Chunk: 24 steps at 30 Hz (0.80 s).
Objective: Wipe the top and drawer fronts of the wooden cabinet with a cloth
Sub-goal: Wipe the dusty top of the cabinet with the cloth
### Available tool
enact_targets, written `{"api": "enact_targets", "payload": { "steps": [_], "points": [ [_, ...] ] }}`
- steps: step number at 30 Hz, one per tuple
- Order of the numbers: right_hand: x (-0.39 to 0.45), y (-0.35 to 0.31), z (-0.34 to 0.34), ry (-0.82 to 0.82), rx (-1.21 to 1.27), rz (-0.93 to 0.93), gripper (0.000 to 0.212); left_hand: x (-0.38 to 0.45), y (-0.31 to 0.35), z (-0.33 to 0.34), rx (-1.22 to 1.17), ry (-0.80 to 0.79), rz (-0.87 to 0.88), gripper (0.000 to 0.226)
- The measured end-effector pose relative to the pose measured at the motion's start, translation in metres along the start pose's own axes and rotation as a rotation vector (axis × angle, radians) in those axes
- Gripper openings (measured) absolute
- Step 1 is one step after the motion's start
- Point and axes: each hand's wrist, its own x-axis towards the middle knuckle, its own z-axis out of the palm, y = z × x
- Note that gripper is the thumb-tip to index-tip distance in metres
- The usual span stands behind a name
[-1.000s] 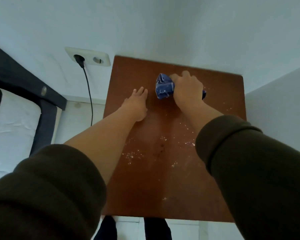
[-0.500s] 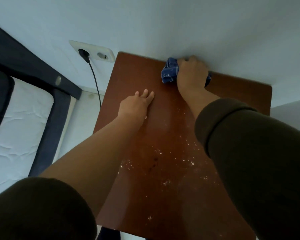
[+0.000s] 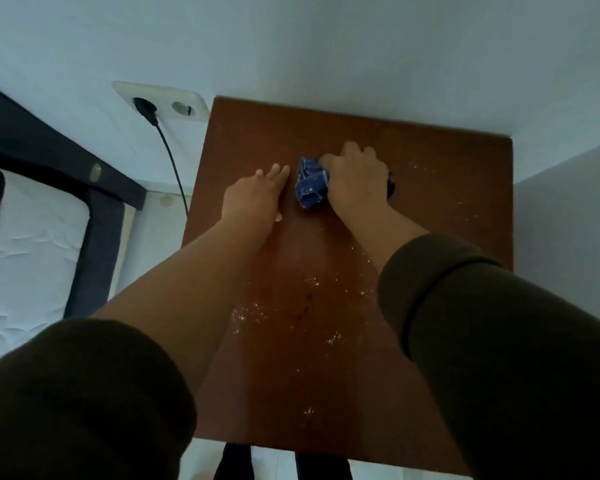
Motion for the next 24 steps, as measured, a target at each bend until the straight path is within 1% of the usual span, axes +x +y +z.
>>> {"api": "enact_targets", "payload": {
  "steps": [4, 8, 11, 15, 17, 19, 24],
  "points": [
    [-0.064, -0.013, 0.009, 0.014, 0.015, 0.004, 0.033, -0.008, 0.003, 0.005, -0.136, 0.043, -0.016, 0.077],
    [-0.115, -0.025, 0.019, -0.039, 0.013, 0.001, 0.037, -0.013, -0.001, 0.01, -0.167, 0.065, -0.002, 0.071],
    [-0.131, -0.028, 0.024, -0.033, 0.011, 0.025, 0.037, -0.015, 0.0, 0.014, -0.155, 0.07, -0.019, 0.063],
    [-0.121, -0.019, 0.019, -0.038, 0.012, -0.015, 0.037, -0.019, 0.006, 0.012, -0.111, 0.059, -0.013, 0.059],
    [-0.11, -0.005, 0.013, -0.016, 0.028, -0.006, 0.035, -0.018, 0.012, 0.008, -0.102, 0.023, 0.008, 0.068],
    [-0.094, 0.015, 0.006, 0.044, 0.03, 0.039, 0.034, -0.013, 0.024, 0.006, -0.113, -0.02, 0.045, 0.078],
    [-0.034, 0.069, -0.013, 0.125, -0.003, 0.105, 0.037, 0.012, 0.06, 0.0, -0.136, -0.027, 0.104, 0.088]
  ]
}}
